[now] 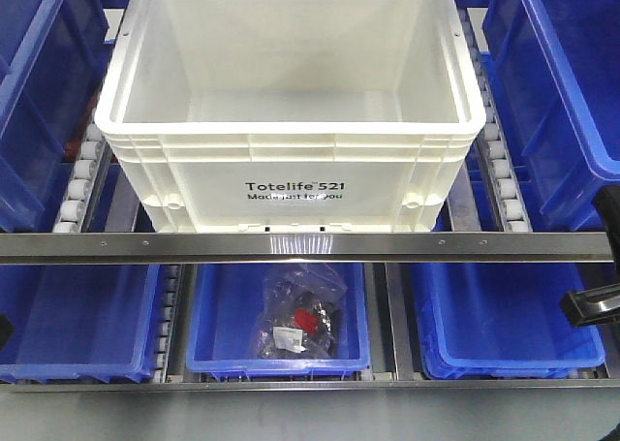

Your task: Place moving items into box and shelve

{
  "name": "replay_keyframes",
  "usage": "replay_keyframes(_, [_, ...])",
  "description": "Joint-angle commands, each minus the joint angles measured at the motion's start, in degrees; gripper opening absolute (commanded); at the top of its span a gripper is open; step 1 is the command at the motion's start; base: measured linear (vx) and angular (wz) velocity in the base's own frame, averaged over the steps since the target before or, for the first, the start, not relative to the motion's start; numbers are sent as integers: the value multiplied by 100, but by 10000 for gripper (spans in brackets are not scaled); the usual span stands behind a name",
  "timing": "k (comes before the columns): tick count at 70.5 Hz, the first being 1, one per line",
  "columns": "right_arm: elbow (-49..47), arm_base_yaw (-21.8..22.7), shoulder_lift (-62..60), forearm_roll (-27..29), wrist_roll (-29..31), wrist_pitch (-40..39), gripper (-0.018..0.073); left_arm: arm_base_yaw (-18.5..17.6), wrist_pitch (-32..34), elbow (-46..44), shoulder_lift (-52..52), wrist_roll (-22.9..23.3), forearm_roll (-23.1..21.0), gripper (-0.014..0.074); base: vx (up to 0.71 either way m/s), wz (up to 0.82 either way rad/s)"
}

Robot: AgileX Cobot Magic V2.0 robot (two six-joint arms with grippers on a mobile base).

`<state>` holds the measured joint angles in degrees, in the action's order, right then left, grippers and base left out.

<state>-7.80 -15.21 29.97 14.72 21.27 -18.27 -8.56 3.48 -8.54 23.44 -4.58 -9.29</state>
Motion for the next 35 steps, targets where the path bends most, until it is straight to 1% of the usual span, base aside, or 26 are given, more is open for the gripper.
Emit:
replay_keyframes(1, [-166, 10, 48, -72, -4, -444, -15, -35, 478, -168, 79, 79, 43, -27, 0, 0])
replay_keyframes(3, [-166, 10, 48, -72, -4, -444, -15, -35, 446, -162, 79, 74, 50, -27, 0, 0])
replay_keyframes(8, [-166, 10, 48, -72, -4, -448, -15, -35, 93, -114, -169, 74, 59, -27, 0, 0])
replay_keyframes(11, [-166, 10, 48, -72, -4, -448, -15, -35, 37, 14, -349, 74, 53, -27, 0, 0])
replay_keyframes(23, [-166, 10, 48, -72, -4, -448, -15, -35, 146, 1170, -1683, 92, 28, -27, 0, 0])
replay_keyframes(27, [-166, 10, 48, -72, -4, -448, -15, -35, -617, 1100, -2204, 3, 72, -27, 0, 0])
replay_keyframes(28, [-166, 10, 48, -72, -4, -448, -15, -35, -721, 1090, -2297, -20, 109, -27, 0, 0])
replay_keyframes(31, [-166, 10, 48, -72, -4, -448, -15, -35, -889, 1097, -2569, -70, 157, -27, 0, 0])
replay_keyframes(35, [-154, 10, 27, -67, -4, -453, -15, -22, -907, 1104, -2463, -76, 167, -27, 0, 0])
